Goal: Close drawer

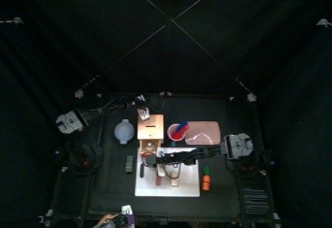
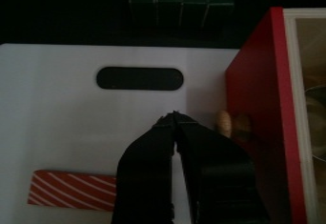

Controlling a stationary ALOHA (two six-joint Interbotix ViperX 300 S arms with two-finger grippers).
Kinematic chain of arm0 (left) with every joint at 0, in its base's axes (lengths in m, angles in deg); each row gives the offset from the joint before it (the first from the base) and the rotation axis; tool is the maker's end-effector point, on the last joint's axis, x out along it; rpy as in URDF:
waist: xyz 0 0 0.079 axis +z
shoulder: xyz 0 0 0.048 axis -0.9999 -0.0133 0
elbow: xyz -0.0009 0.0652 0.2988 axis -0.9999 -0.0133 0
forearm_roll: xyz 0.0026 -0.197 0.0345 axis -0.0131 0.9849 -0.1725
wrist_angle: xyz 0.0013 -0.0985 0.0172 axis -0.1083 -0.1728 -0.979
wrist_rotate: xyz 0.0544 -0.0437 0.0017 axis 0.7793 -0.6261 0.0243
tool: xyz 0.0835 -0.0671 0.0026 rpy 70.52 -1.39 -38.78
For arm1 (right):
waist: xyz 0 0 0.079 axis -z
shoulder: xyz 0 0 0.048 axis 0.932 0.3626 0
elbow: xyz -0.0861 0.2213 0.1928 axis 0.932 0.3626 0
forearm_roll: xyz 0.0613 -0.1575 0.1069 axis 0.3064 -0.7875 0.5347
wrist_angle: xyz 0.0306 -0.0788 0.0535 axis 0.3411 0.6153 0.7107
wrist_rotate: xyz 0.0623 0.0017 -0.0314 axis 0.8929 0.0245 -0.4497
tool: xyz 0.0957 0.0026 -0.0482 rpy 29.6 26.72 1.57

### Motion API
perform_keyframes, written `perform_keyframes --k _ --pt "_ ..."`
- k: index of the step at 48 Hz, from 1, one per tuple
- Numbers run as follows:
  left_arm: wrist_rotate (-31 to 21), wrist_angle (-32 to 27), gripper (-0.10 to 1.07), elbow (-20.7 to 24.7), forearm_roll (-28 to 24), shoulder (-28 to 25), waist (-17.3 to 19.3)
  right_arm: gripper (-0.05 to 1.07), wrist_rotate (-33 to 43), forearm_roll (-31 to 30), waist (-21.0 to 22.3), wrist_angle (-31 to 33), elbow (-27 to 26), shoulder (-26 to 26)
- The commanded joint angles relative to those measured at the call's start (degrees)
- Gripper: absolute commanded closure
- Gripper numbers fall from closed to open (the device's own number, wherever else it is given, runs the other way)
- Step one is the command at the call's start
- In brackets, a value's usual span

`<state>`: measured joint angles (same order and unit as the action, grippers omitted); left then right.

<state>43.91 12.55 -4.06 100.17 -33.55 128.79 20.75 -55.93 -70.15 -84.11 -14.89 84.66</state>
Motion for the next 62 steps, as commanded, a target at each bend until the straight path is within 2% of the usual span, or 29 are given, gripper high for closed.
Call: perform_keyframes --k 1,38,55,62 --pt "0.00 0.35 0.59 0.97 -0.18 0.53 -0.35 0.92 -0.09 -0.62 1.93 -0.09 -1.23 -1.23" --pt "0.18 2.37 0.59 0.88 -1.41 0.09 0.00 0.92 -0.18 -7.73 9.84 1.49 -4.04 -0.62" --pt "0.62 5.19 0.59 1.58 -1.58 0.00 -0.79 0.92 -0.09 -8.88 9.40 2.99 -6.24 0.26" --pt "0.70 5.27 0.59 2.90 -1.58 -0.09 -1.93 0.92 0.00 -8.44 7.56 4.31 -6.33 0.09"
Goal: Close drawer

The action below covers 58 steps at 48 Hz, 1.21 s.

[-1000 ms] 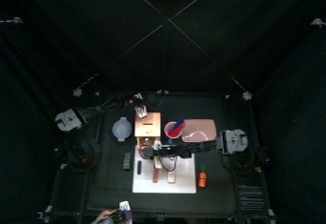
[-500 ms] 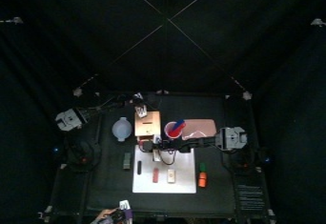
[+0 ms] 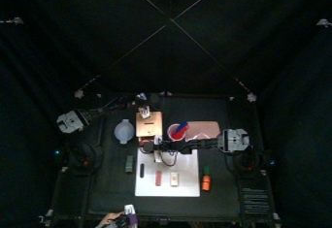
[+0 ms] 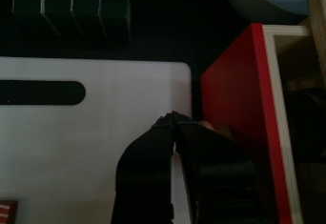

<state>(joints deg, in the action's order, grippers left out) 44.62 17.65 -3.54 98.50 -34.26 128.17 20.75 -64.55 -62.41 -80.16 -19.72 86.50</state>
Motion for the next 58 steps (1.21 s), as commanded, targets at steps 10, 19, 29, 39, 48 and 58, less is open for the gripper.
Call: perform_keyframes --k 10,19,29,39,48,58 --pt "0.09 -0.18 0.59 4.04 0.09 -0.18 -4.04 0.92 0.00 0.35 -2.29 1.23 -1.93 -1.67" --pt "0.00 -0.79 0.59 3.34 0.35 -0.53 -5.27 0.92 0.00 1.23 -3.69 1.32 -2.64 -1.67" --pt "-0.26 -0.53 0.59 2.20 0.26 -0.26 -5.27 0.92 -0.09 1.23 -5.10 2.02 -2.99 -1.58" --pt "-0.26 -0.44 0.59 2.11 0.26 -0.35 -5.19 0.92 -0.09 0.79 -4.04 2.02 -3.08 -0.62" --pt "-0.18 0.00 0.59 2.02 0.18 -0.44 -5.19 0.92 -0.18 -1.05 -0.79 2.11 -3.16 -0.35" --pt "-0.09 0.88 0.59 2.02 0.18 -0.44 -5.19 0.92 -0.09 -3.78 1.23 2.11 -4.48 -0.35"
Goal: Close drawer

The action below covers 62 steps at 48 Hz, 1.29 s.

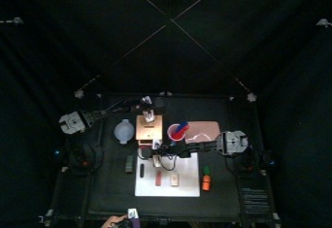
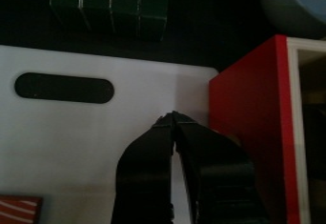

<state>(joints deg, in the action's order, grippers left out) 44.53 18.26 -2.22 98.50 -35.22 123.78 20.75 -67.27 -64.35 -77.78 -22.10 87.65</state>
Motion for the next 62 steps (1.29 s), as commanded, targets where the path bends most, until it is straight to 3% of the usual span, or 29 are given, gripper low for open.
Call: perform_keyframes --k 1,36,48,62 --pt "0.00 0.44 0.59 0.70 0.18 0.44 -0.79 0.92 -0.09 -1.23 3.16 -0.26 -2.29 -1.49" --pt "-0.62 2.72 0.59 0.53 -0.35 0.62 -0.70 0.92 0.00 -2.72 2.72 1.85 -3.34 -2.37" --pt "-0.70 6.94 0.59 -0.88 -0.18 3.87 -0.44 0.92 0.00 0.00 -1.85 2.02 -0.79 -7.82" --pt "-0.79 10.02 0.59 -7.91 1.58 12.39 -0.44 0.92 0.09 3.60 -3.78 -1.49 9.32 -18.72"
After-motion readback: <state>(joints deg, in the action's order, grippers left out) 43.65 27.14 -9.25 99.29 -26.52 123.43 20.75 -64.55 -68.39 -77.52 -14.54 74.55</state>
